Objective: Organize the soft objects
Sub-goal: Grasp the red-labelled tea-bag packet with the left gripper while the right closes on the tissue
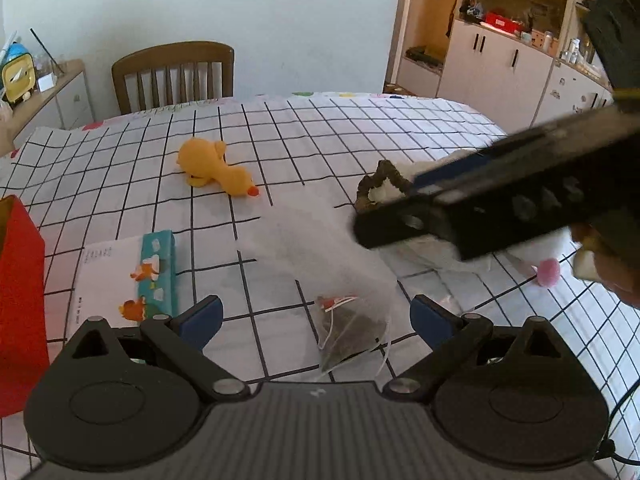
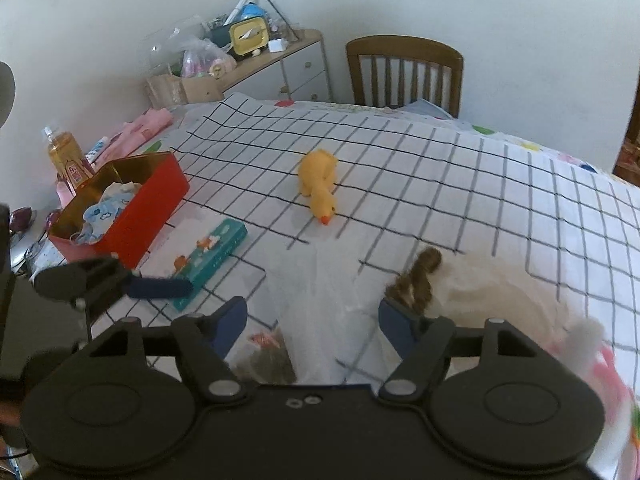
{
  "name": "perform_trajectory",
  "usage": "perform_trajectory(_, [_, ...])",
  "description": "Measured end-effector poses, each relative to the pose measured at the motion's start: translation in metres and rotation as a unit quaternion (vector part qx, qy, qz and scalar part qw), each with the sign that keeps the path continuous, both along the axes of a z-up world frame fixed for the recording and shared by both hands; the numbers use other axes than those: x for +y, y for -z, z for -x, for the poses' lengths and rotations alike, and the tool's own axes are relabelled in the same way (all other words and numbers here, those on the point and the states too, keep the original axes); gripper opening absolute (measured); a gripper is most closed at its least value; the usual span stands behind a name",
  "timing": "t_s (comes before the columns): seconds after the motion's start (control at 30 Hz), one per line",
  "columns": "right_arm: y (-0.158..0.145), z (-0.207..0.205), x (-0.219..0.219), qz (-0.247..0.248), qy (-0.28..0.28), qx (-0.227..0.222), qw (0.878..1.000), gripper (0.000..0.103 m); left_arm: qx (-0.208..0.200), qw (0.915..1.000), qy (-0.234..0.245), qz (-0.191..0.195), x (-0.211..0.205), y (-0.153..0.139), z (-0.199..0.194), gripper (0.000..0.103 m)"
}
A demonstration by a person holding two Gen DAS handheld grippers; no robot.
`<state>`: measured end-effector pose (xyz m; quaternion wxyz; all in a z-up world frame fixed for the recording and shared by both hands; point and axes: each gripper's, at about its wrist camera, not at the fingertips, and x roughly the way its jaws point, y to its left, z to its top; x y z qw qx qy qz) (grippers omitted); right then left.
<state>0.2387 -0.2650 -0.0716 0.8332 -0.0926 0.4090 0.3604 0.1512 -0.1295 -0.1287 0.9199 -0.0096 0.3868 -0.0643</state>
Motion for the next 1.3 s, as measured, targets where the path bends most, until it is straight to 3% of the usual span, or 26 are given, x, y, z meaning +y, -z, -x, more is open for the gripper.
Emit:
perform_trajectory(0.3, [0.022, -0.03, 0.037, 0.033, -0.019, 0.017, 0.999, 0.068, 0.011, 0.9999, -0.01, 0.007, 0.002, 0.01, -0.008, 0.099])
perform_trajectory(0.57, [0.046, -0.039, 0.05, 0.071, -0.025, 0.028, 0.997, 0.067, 0.034, 0.9987, 0.002, 0.037, 0.007, 0.018, -0.016, 0.068])
perform_trajectory(0.7, [0.052, -0.04, 0.051, 0.083, -0.022, 0.029, 0.996, 0.051, 0.043, 0.9977, 0.007, 0.052, 0.009, 0.02, -0.018, 0.055])
perform_trajectory(0.8, [0.053, -0.04, 0.049, 0.082, -0.02, 0.029, 0.996, 0.046, 0.049, 0.9974, 0.016, 0.052, 0.006, 0.022, -0.018, 0.04])
perform_trajectory(1.17, [0.044, -0.029, 0.049, 0.086, -0.025, 0.001, 0.996, 0.011, 0.06, 0.9959, 0.013, 0.067, 0.013, 0.021, -0.017, 0.019])
perform_trajectory(1.3, [0.033, -0.026, 0.043, 0.066, -0.014, 0.001, 0.998, 0.008, 0.056, 0.9957, 0.0, 0.074, 0.022, 0.019, -0.015, 0.014])
